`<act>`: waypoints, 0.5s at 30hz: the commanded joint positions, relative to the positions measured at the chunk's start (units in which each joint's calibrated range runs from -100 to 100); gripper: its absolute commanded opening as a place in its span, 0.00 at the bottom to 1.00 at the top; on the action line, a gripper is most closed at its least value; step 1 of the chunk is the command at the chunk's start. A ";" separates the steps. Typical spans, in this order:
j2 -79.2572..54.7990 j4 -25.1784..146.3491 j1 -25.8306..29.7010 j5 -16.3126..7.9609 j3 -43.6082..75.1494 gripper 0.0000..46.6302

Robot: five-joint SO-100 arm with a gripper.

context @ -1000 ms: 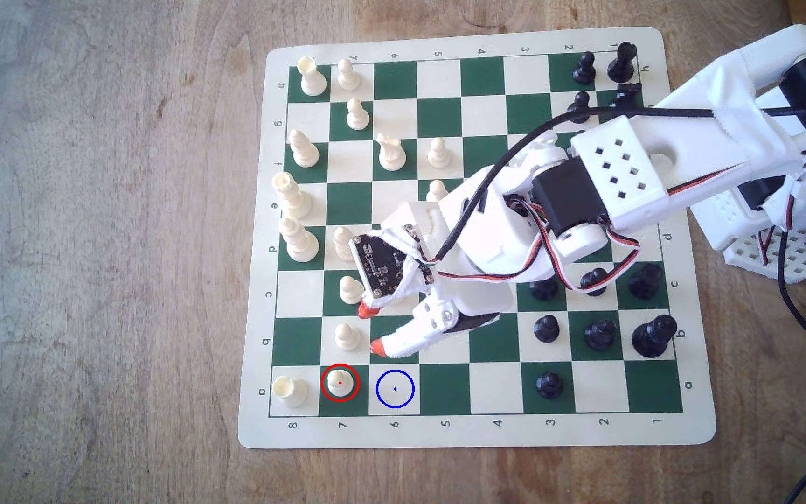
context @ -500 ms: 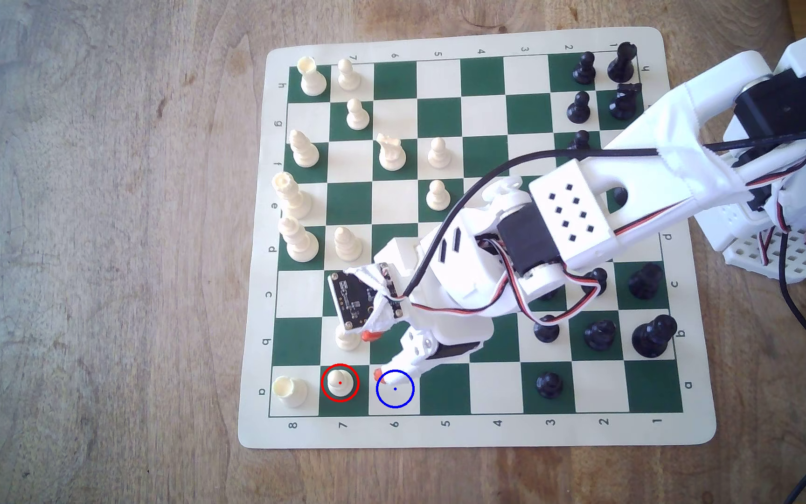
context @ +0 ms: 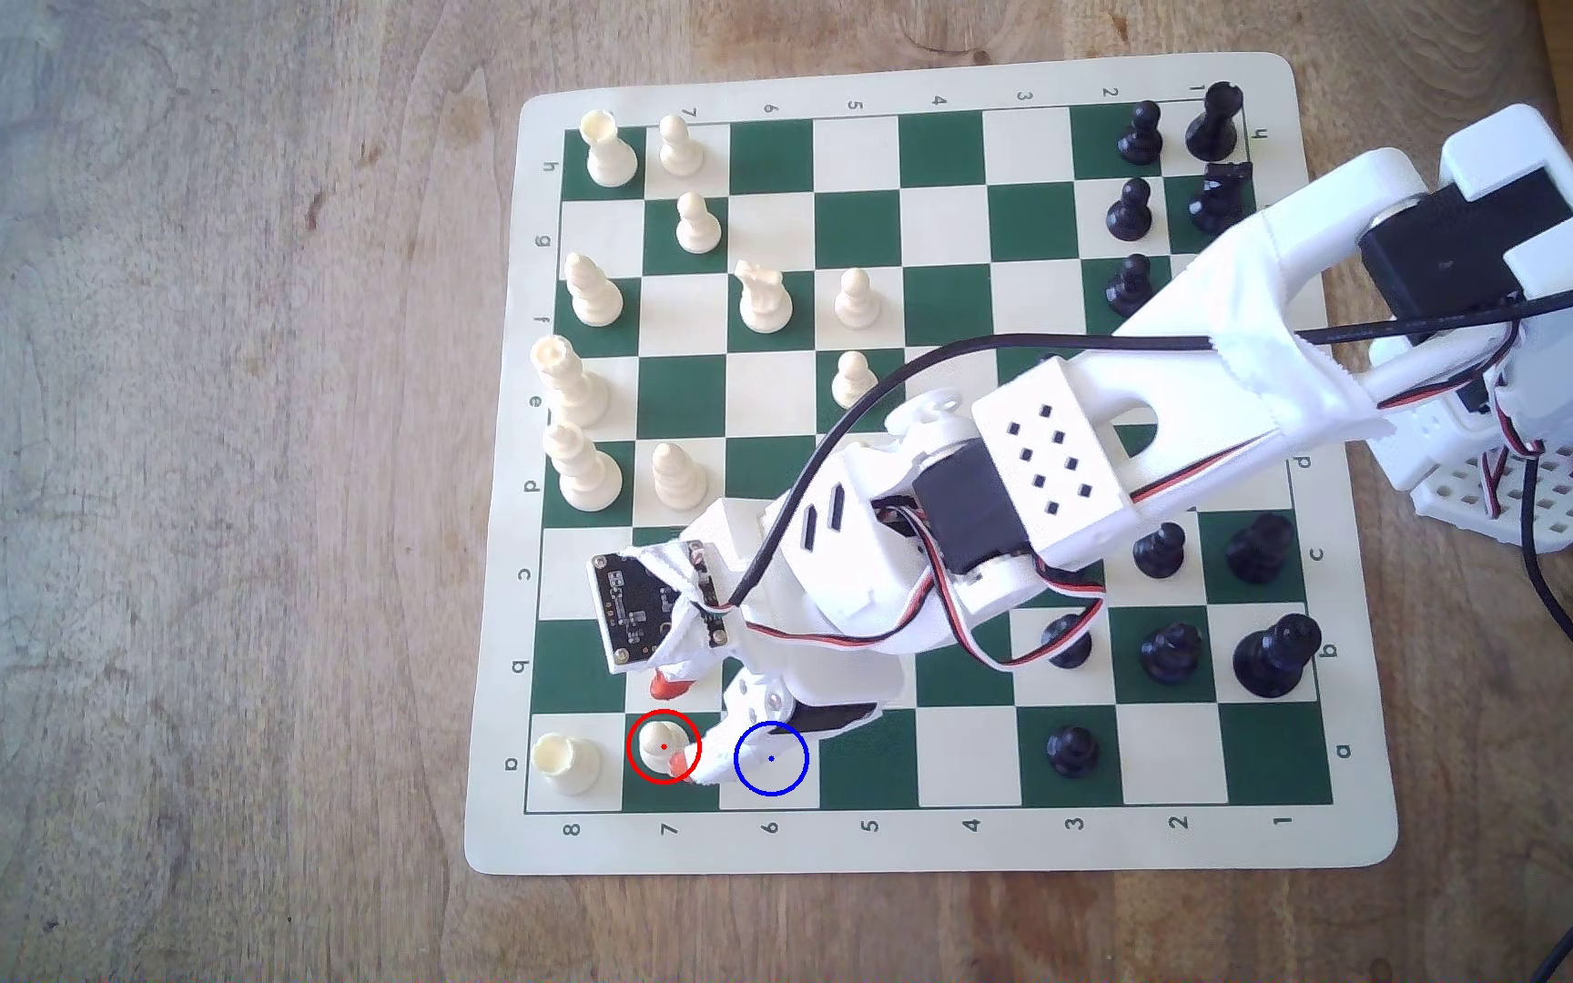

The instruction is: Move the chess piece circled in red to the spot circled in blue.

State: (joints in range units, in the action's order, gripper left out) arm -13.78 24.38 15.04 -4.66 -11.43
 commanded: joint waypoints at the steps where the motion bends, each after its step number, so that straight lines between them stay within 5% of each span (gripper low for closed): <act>1: 0.03 -2.43 -0.07 -0.54 4.90 0.24; 15: -3.11 -5.95 -0.69 -1.17 5.36 0.24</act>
State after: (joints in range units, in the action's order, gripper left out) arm -17.64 20.00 14.31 -5.79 -11.43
